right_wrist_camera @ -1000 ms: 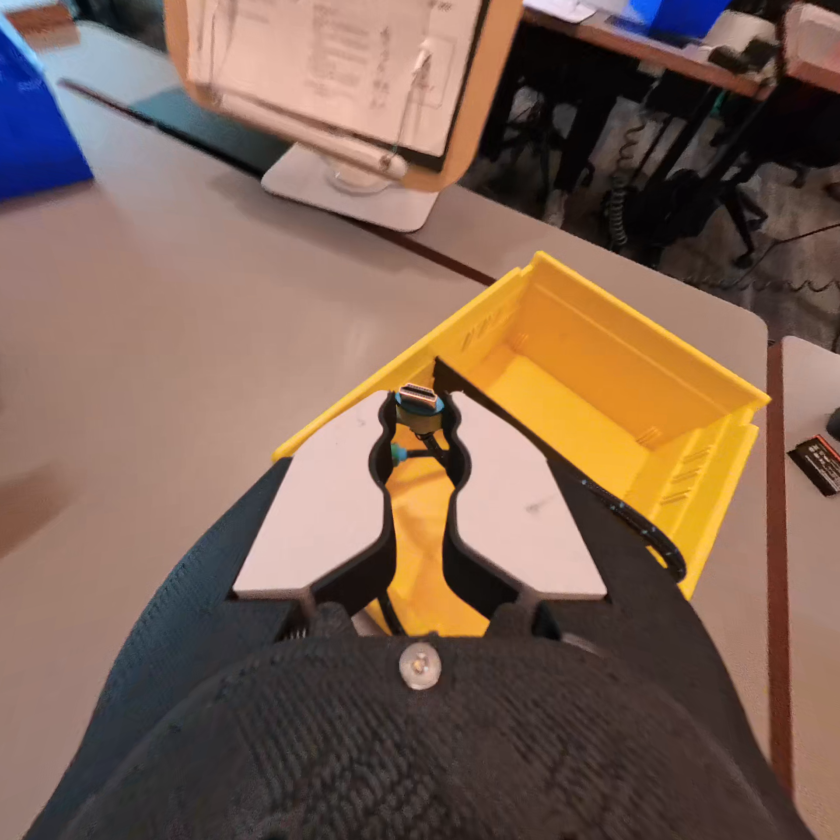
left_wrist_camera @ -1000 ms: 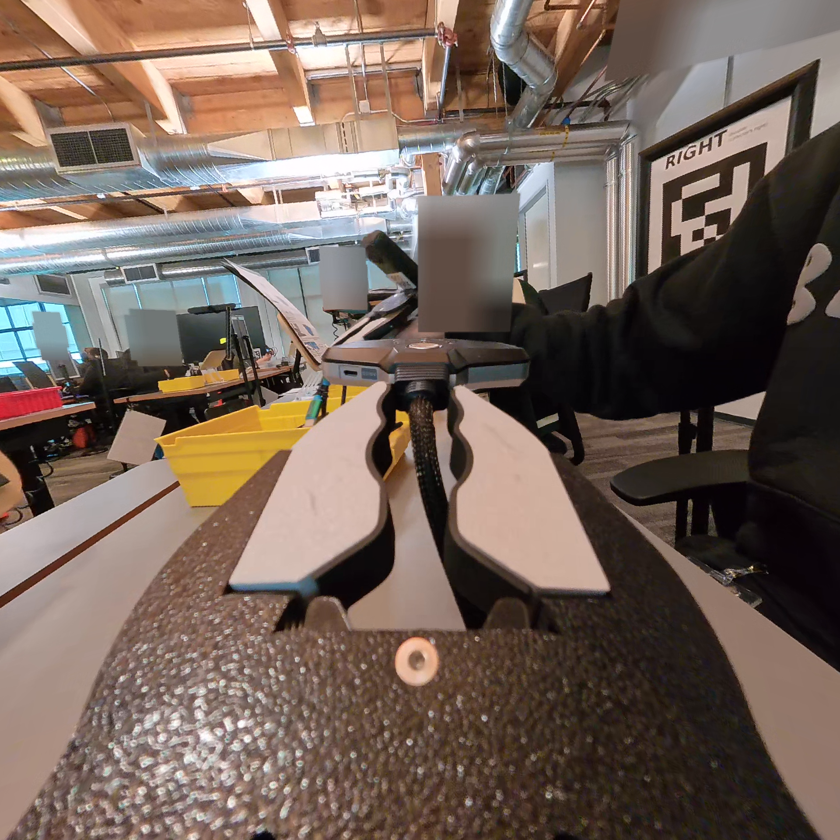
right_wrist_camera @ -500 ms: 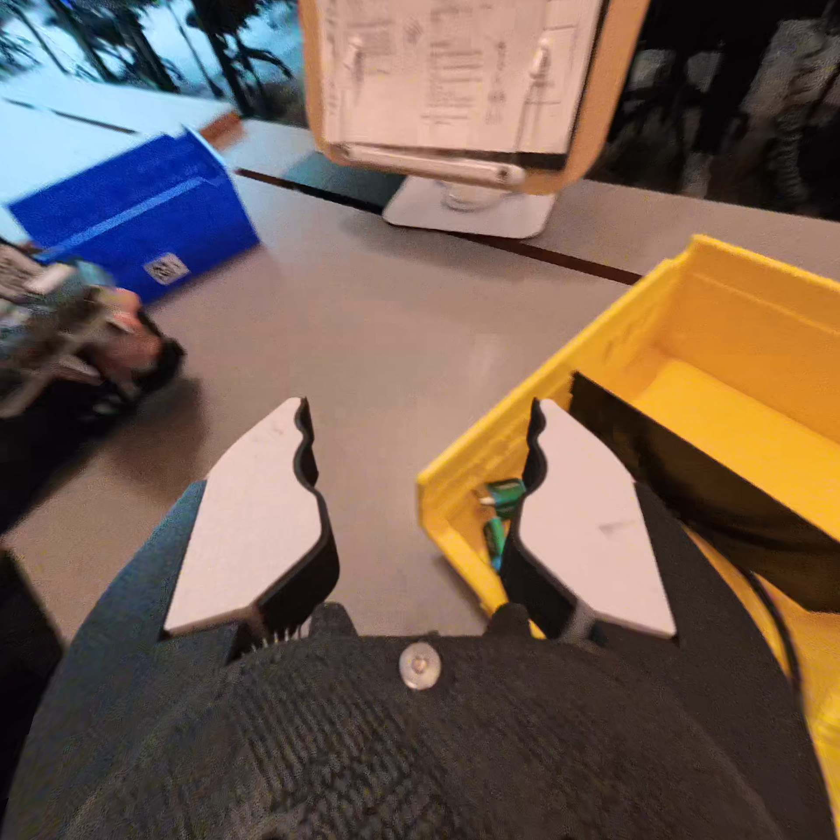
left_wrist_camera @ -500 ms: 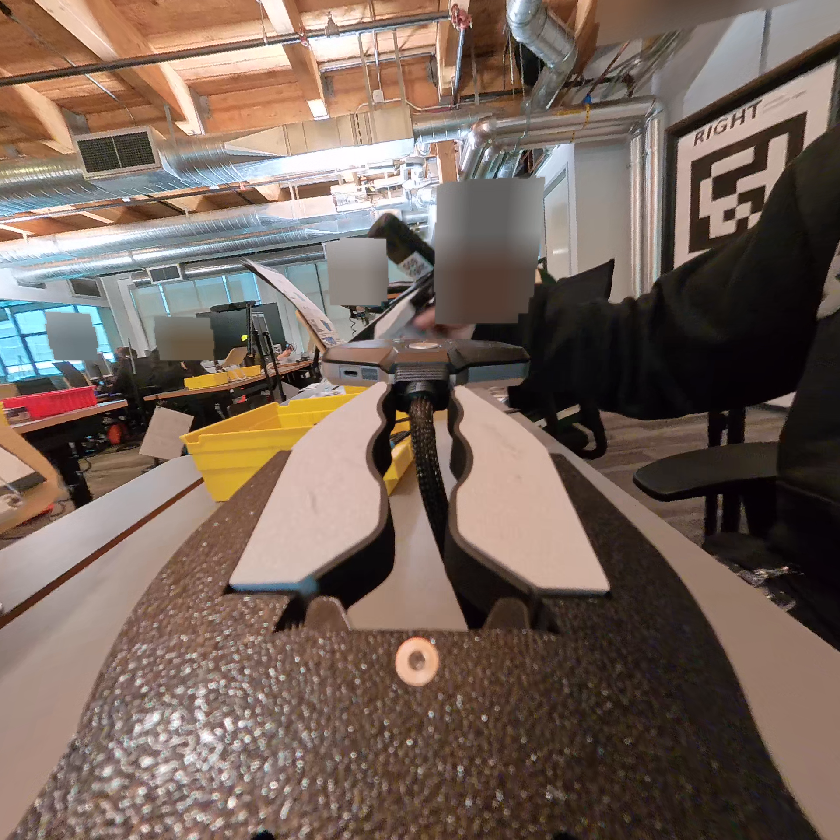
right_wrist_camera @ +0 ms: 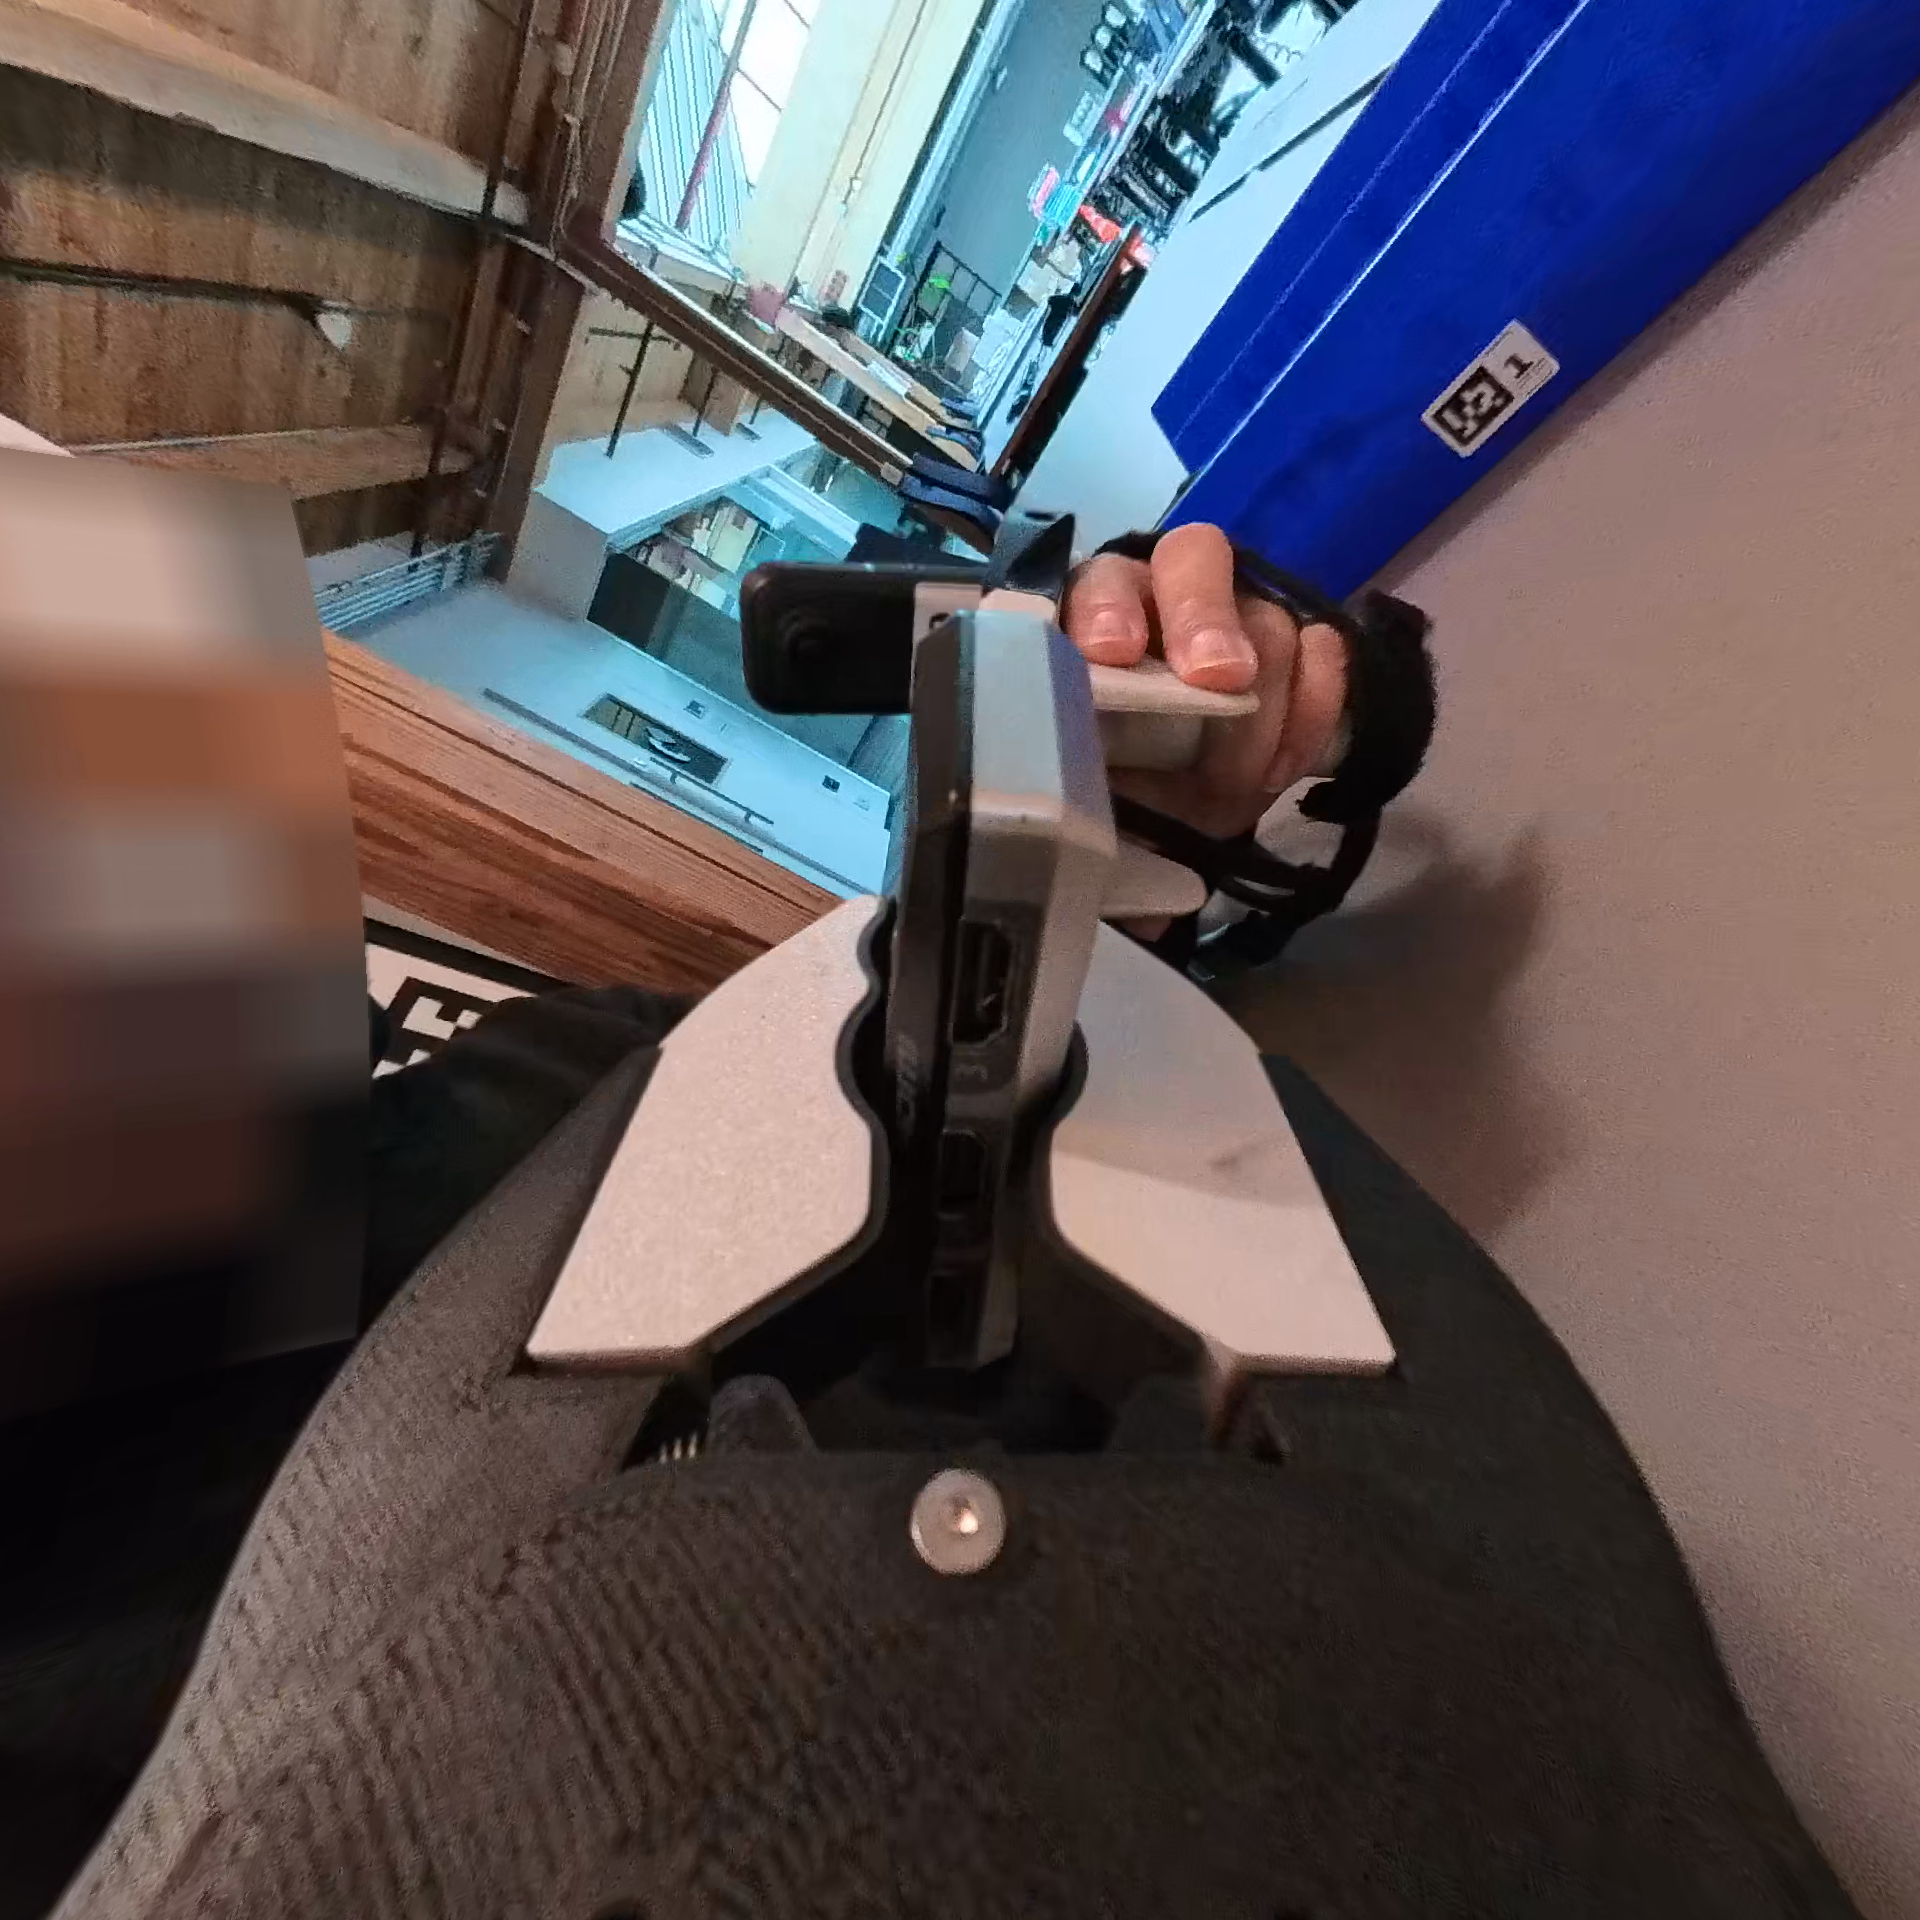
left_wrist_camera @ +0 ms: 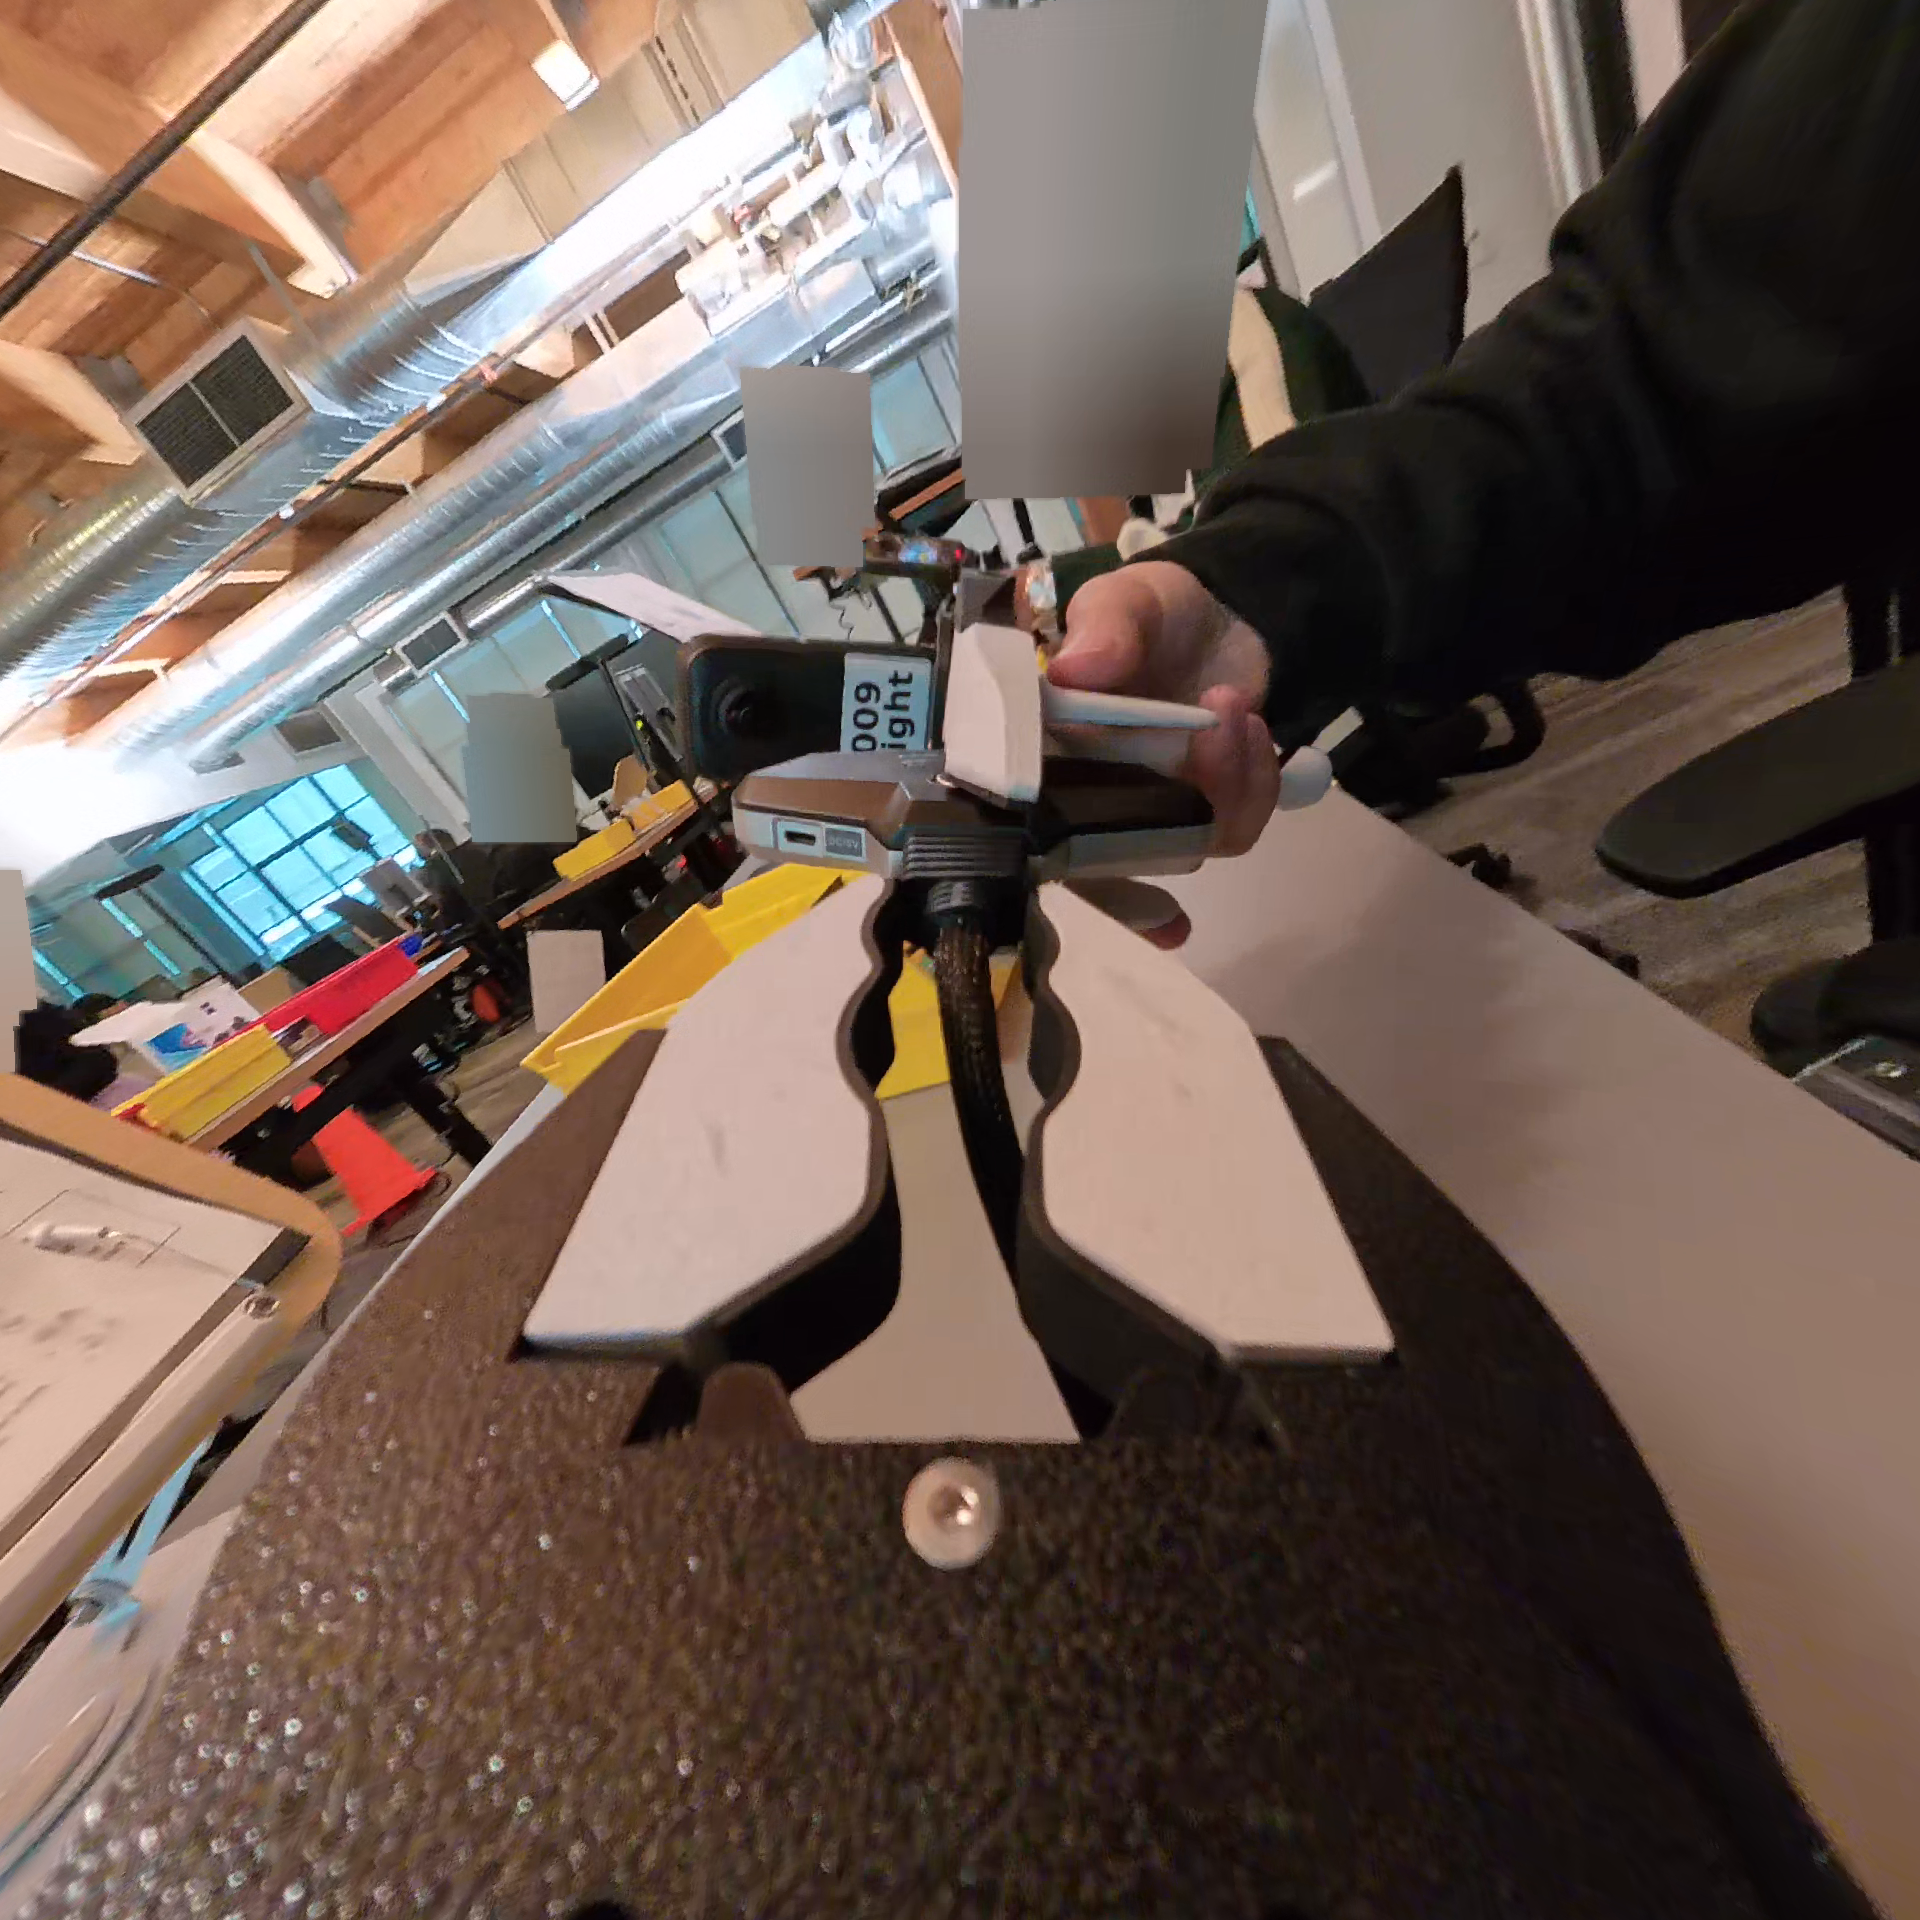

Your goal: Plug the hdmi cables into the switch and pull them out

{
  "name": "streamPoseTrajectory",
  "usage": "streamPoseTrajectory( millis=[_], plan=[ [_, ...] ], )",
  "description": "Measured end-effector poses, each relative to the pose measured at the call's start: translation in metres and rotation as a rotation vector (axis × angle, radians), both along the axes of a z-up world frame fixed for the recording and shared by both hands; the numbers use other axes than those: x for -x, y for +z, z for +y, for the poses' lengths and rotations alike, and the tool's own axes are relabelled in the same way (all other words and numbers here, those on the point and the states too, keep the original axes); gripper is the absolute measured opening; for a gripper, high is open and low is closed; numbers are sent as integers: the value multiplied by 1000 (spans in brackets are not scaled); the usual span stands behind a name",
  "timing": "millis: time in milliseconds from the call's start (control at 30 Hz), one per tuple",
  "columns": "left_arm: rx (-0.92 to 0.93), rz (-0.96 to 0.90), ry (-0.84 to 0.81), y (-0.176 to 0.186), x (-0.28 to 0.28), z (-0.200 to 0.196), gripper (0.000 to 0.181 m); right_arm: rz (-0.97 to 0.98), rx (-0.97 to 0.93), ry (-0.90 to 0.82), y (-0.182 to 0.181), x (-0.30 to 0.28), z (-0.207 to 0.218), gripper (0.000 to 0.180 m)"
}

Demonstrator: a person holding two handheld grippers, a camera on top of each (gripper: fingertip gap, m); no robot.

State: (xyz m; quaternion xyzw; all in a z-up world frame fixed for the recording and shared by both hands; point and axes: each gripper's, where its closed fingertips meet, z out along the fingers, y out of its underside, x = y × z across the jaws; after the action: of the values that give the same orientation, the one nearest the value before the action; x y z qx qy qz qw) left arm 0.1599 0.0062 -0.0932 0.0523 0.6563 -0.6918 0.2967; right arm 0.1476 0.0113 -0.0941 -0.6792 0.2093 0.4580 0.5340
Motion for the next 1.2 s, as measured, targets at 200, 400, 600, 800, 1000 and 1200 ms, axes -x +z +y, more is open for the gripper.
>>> streamPoseTrajectory(
  millis=[200,400,600,800,1000,1200],
  plan=[
    [140,-12,122,37,-3,25,52,-190,27,-112,10,-36,-16,23],
    [571,-228,92,119,61,112,44,-498,-16,-404,112,-101,-89,24],
    [492,18,152,74,6,90,47,-731,-18,-713,209,-161,-152,24],
    [432,168,120,39,-18,68,46,-903,293,-817,210,-233,-213,24],
    [468,244,90,27,-27,68,44,-994,576,-802,158,-283,-236,23],
    [490,294,77,18,-33,70,44,-1101,930,-633,86,-307,-246,24]
  ],
)
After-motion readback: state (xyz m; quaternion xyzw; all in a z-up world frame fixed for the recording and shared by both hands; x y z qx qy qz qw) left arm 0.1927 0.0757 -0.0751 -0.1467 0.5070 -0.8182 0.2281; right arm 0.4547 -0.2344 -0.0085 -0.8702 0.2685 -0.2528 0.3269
